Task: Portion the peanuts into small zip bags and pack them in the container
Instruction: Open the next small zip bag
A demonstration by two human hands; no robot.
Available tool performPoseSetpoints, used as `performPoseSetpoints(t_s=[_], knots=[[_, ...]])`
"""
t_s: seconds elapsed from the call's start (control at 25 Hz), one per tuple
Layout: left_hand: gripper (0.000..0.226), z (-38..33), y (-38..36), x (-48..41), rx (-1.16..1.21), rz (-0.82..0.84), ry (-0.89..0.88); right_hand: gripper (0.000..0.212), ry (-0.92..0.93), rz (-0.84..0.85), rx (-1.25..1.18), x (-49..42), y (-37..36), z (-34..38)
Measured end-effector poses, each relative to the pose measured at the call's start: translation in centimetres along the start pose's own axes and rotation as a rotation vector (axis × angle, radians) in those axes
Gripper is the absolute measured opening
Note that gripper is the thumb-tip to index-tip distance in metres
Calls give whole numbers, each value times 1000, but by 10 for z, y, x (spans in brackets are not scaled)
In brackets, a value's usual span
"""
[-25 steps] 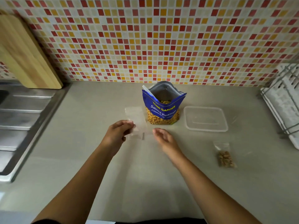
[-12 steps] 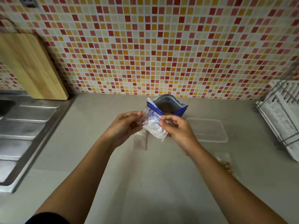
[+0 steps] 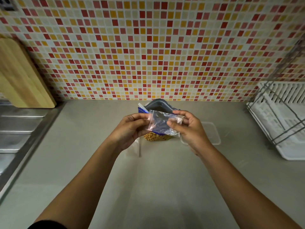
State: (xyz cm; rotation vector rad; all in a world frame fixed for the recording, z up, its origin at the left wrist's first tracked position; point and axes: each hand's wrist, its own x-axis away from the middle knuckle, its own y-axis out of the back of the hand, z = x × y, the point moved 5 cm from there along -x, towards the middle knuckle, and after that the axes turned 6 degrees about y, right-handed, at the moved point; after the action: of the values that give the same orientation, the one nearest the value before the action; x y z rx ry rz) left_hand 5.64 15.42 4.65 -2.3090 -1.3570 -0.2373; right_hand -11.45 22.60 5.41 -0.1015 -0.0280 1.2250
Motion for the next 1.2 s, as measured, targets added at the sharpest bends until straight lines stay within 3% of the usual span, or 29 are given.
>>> performPoseSetpoints(t_s=[0.24, 0.36, 0.48, 0.6, 0.68, 0.8, 0.88, 1.04, 1.2], knots=[[20, 1, -7, 1, 122, 70, 73, 32, -27, -17, 24, -4, 10, 0], [23, 6, -15, 3, 278, 170, 114, 43, -53, -12, -11, -5, 8, -2], [42, 8, -22, 4, 440, 259, 134, 47, -59, -12, -139, -5, 3, -1], [18, 10, -26, 4, 508, 227, 156, 48, -58, -25, -198, -3, 3, 1], [12, 5, -22, 3, 367, 127, 121, 48, -40, -36, -154, -2, 6, 4], [16, -9, -13, 5, -186, -78, -27, 48, 22, -57, -43, 0, 14, 12], [14, -19, -11, 7, -432, -192, -131, 52, 57, -70, 21, 0, 16, 15], [14, -26, -11, 8, -506, -279, -199, 50, 30, -118, -7, -1, 16, 14], [14, -29, -11, 7, -562, -305, -187, 42, -43, -100, -245, -2, 16, 13]])
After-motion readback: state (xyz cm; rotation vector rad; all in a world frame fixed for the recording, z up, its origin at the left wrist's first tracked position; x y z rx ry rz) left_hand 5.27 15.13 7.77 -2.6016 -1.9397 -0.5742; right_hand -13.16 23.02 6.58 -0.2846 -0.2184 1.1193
